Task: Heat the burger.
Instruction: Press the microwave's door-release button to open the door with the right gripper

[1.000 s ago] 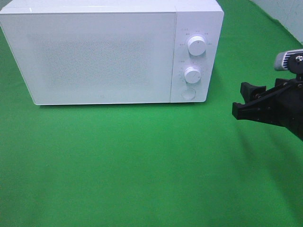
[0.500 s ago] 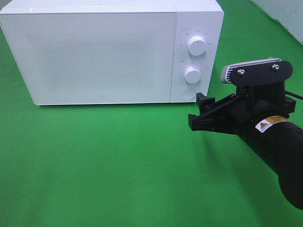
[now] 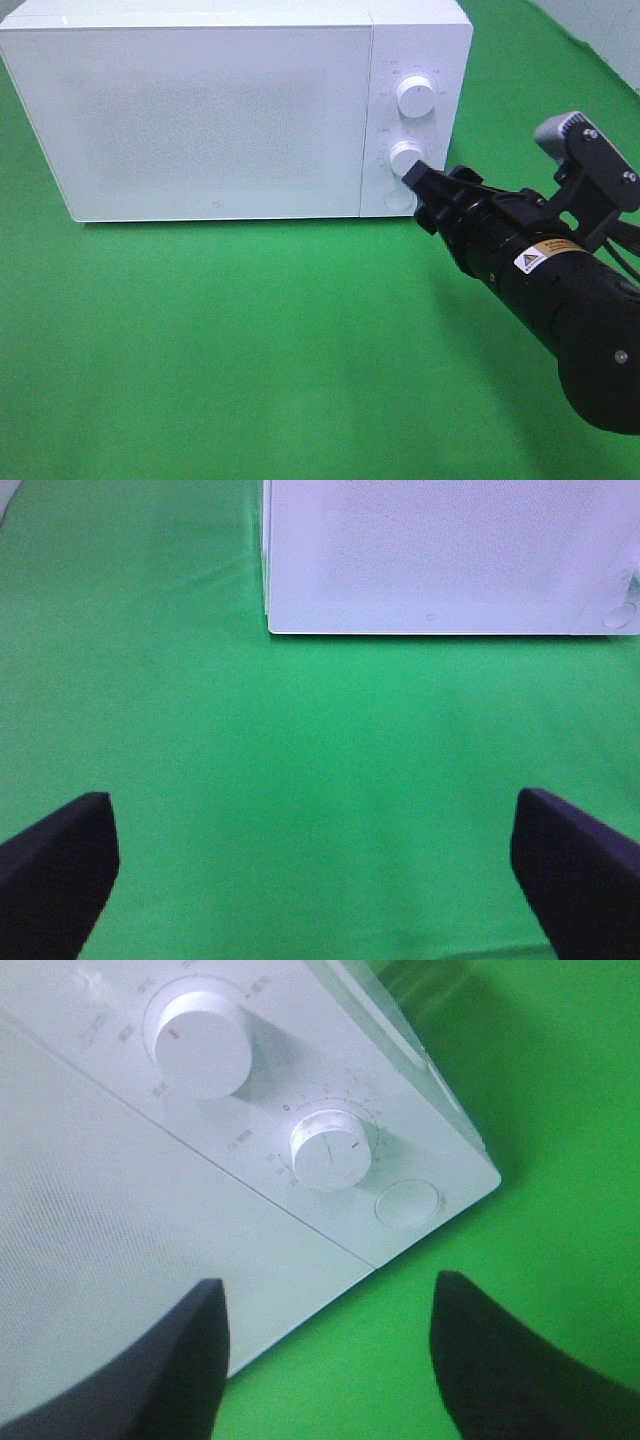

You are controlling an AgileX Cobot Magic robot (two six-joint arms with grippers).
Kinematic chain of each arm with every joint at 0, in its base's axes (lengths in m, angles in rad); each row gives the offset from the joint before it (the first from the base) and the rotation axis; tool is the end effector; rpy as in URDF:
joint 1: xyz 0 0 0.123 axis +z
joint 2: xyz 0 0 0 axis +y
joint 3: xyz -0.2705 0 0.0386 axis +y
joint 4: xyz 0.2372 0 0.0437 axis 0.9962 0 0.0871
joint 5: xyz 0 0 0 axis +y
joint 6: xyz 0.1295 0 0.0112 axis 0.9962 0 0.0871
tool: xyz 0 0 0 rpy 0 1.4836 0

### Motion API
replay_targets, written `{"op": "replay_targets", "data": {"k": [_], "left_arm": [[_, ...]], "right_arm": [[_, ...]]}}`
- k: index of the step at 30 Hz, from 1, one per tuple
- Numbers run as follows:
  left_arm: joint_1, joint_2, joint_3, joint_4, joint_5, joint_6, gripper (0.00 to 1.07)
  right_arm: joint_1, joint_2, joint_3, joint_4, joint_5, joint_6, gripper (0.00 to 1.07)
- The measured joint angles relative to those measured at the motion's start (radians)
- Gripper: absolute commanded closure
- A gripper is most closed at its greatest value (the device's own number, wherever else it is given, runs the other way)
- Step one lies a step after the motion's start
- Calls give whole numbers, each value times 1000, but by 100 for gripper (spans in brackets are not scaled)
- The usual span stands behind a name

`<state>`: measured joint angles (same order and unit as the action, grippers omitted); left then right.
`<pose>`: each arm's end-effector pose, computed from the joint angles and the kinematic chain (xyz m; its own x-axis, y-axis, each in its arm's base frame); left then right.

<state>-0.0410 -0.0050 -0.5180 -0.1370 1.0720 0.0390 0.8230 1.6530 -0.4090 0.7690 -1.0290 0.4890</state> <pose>0.0280 -0.0168 0.2594 -0.4455 -0.0084 -0.8953 0.1363 0.9877 -0.0771 0.2461 0.1515 0.1495 -0.2730 0.6676 -0.6927 0.0389 0.7271 0.6855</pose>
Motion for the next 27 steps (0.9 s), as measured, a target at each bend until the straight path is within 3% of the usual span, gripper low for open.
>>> {"op": "replay_targets", "data": {"k": [1,3,6,11,14,27], "left_arm": [[0,0,0,0,0,0,6],[0,0,0,0,0,0,6],[0,0,0,0,0,0,6],[0,0,0,0,0,0,6],[0,0,0,0,0,0,6],[0,0,0,0,0,0,6]], "right_arm": [[0,0,0,0,0,165,67],[0,0,0,0,0,207,69],[0,0,0,0,-1,446,82],[0,0,0,2,-1,602,93],[0,0,0,4,0,674,107],[-22,6,0,30,63,698,107]]}}
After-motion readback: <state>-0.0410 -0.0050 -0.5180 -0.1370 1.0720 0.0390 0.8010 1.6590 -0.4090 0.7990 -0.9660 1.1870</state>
